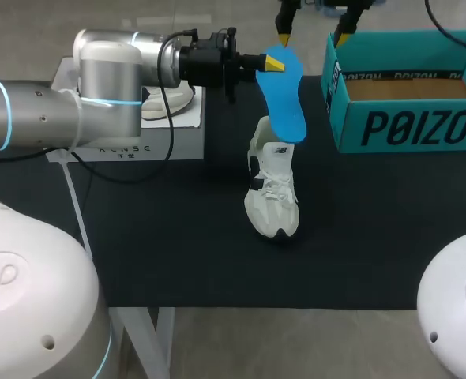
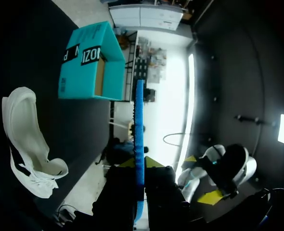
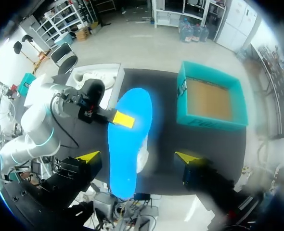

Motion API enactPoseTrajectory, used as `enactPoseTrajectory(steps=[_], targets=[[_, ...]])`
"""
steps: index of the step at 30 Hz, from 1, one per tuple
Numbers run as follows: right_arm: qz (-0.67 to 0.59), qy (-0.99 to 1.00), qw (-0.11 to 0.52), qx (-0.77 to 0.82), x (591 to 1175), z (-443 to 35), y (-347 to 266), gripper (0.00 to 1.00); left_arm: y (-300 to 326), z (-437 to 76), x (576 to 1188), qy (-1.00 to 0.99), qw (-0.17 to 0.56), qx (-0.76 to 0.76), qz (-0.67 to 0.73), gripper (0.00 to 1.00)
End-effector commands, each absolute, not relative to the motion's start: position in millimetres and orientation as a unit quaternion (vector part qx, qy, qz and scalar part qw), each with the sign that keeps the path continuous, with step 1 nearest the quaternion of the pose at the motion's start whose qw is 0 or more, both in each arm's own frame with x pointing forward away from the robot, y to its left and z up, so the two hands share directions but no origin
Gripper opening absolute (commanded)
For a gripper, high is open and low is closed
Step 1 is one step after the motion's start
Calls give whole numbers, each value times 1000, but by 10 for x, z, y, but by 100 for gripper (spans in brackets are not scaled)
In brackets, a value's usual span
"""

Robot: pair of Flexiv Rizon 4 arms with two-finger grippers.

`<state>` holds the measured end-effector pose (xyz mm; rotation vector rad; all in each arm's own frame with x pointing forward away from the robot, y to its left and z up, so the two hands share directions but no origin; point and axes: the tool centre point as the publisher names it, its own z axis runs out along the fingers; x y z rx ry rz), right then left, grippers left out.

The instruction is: Take the shoe out of the shoebox, open the shoe tongue, remove and reinsert the insole, then place the shoe into the shoebox

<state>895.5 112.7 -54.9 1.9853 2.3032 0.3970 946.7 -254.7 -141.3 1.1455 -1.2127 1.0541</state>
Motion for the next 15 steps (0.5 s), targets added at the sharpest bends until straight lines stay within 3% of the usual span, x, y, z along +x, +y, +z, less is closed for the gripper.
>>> enactPoseTrajectory(steps=[1,15], targets=[[-19,745,121,656,9041,-606,1301,100,-2574,-1416,9491,-514,550,482,449,0],[20,723,96,684,9025,-593,1458,100,-2609,-1450,9499,-511,550,479,455,0]])
